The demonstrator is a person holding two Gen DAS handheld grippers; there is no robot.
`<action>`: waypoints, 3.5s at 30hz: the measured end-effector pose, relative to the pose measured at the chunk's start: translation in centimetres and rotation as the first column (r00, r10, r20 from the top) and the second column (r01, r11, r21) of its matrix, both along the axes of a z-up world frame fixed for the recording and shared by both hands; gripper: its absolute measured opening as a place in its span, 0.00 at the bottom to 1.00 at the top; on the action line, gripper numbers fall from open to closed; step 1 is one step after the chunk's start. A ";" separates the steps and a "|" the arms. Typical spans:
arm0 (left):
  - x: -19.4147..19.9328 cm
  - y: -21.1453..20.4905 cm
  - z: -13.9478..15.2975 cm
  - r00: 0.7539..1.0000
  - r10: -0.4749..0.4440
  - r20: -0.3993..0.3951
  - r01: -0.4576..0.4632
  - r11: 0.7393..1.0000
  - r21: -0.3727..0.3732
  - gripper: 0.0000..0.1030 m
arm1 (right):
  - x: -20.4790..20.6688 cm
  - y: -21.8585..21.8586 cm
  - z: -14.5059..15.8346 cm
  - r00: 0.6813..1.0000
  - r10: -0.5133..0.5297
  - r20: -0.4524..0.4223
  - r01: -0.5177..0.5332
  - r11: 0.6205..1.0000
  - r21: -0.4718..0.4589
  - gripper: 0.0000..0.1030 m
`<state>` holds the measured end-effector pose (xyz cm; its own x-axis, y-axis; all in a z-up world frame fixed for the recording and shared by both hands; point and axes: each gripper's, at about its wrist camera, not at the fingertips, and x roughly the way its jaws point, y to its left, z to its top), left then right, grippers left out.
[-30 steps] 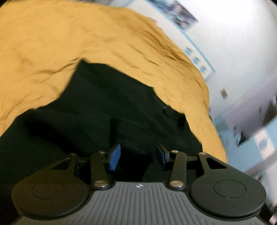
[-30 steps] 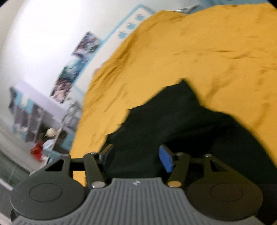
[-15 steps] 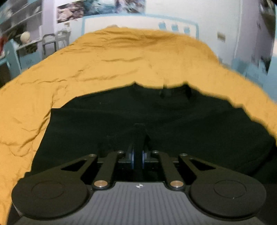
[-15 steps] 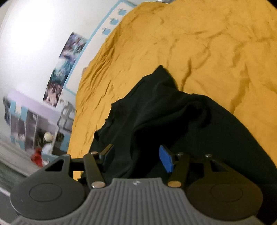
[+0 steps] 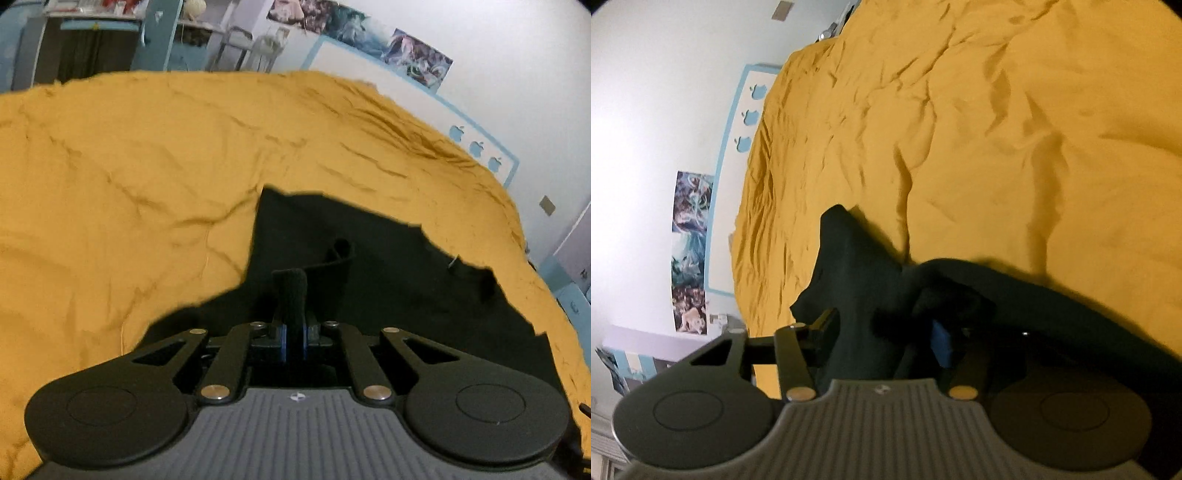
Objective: Fold small clothes
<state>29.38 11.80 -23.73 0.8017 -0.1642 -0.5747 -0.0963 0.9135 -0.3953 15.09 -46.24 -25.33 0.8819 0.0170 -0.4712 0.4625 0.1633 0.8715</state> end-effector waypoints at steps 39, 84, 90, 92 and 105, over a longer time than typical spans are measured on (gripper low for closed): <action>2.4 0.8 0.1 0.994 -0.010 -0.109 -0.003 0.994 -0.113 0.16 | 11.3 -0.7 0.0 0.975 0.177 -0.137 -0.216 0.902 -0.374 0.00; -27.7 14.0 0.8 0.849 -0.521 -0.086 0.478 0.828 -0.291 0.74 | -33.0 4.7 4.8 0.672 0.694 -0.258 -0.713 0.510 -0.482 0.74; -27.5 13.1 -0.4 0.821 -0.564 -0.087 0.525 0.806 -0.273 0.74 | -32.8 4.7 4.2 0.654 0.718 -0.239 -0.730 0.515 -0.450 0.75; -27.5 13.3 -0.5 0.816 -0.571 -0.089 0.528 0.799 -0.288 0.73 | -32.8 4.5 3.7 0.642 0.725 -0.250 -0.744 0.510 -0.432 0.74; -28.2 13.1 -0.6 0.809 -0.576 -0.117 0.528 0.799 -0.286 0.34 | -33.1 4.0 2.7 0.648 0.729 -0.220 -0.745 0.547 -0.382 0.33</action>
